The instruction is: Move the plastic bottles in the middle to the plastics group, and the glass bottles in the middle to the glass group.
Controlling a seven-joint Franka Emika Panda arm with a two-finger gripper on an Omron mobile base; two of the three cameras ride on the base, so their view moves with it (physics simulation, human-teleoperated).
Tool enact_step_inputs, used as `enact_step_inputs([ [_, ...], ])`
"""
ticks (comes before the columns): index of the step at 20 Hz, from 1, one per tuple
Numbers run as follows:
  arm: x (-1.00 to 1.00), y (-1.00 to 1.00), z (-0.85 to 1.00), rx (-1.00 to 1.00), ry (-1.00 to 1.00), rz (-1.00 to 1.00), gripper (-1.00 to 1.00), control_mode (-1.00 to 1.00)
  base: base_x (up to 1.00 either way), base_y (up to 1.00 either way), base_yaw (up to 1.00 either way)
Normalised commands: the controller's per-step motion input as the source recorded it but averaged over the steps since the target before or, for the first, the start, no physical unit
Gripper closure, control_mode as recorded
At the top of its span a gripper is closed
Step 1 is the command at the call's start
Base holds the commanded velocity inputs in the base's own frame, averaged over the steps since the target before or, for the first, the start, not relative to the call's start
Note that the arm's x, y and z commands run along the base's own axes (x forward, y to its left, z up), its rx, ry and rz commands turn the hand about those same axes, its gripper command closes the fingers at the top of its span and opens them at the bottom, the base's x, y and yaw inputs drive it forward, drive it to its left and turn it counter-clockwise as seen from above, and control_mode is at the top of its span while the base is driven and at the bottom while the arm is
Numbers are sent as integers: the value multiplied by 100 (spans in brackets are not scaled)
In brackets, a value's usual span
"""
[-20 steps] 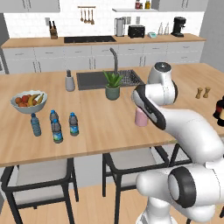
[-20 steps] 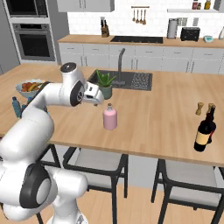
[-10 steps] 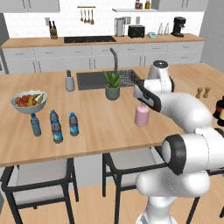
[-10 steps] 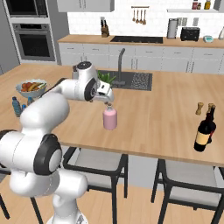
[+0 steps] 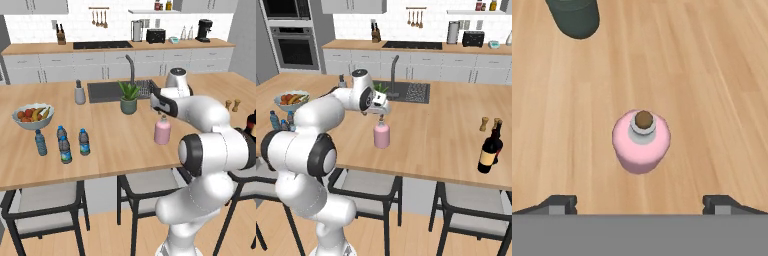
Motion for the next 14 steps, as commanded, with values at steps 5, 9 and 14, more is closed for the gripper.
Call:
enact_step_inputs([
  [5, 37, -20, -36, 0, 1, 0, -100, -100, 0, 0, 0],
  [9, 35, -6, -41, 0, 0, 0, -100, -100, 0, 0, 0],
  [14, 27, 0, -46, 0, 3, 2, -100, -100, 0, 0, 0],
])
